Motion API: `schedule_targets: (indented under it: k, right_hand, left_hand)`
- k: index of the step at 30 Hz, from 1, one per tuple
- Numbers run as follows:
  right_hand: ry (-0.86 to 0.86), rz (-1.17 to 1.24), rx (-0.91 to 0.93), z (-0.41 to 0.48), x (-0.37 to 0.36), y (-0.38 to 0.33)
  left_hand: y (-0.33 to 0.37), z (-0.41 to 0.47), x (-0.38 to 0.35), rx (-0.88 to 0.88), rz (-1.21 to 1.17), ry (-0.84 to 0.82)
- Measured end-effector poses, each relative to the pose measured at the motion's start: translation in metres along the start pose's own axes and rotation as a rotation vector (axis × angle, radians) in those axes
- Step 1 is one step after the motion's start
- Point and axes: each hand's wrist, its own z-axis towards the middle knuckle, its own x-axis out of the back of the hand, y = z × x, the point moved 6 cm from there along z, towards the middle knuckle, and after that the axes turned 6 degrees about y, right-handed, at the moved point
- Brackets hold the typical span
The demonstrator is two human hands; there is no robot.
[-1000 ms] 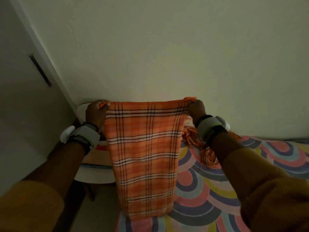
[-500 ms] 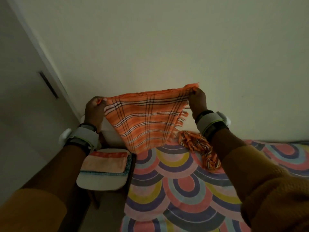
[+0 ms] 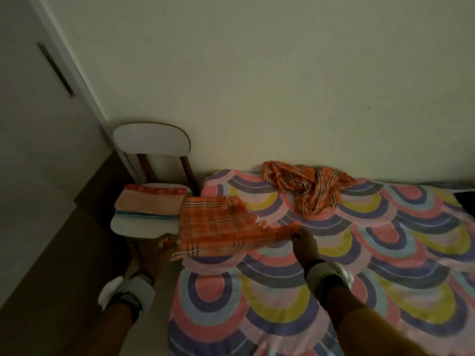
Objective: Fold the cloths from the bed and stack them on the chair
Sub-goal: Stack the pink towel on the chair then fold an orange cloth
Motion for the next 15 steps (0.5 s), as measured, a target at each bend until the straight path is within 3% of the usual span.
schedule_targets:
  k: [4,7,15]
  right_hand:
    - [-0.103,-0.072,-0.101,-0.042,-0.015,0.077]
    - [-0.192,-0.173,-0.135,-0.051,-0.02,0.121]
    - [-0.396,-0.349,-0.123,-0.04,-0.025,0.15]
  left_hand:
    - [-0.082,-0.037,-0.015,0.117,0.122,-0.105]
    - [-0.134,-0.06,-0.032,0.3,0.187,-0.142]
    - [-0.166,-0.084,-0.056,0.496,0.282,-0.267]
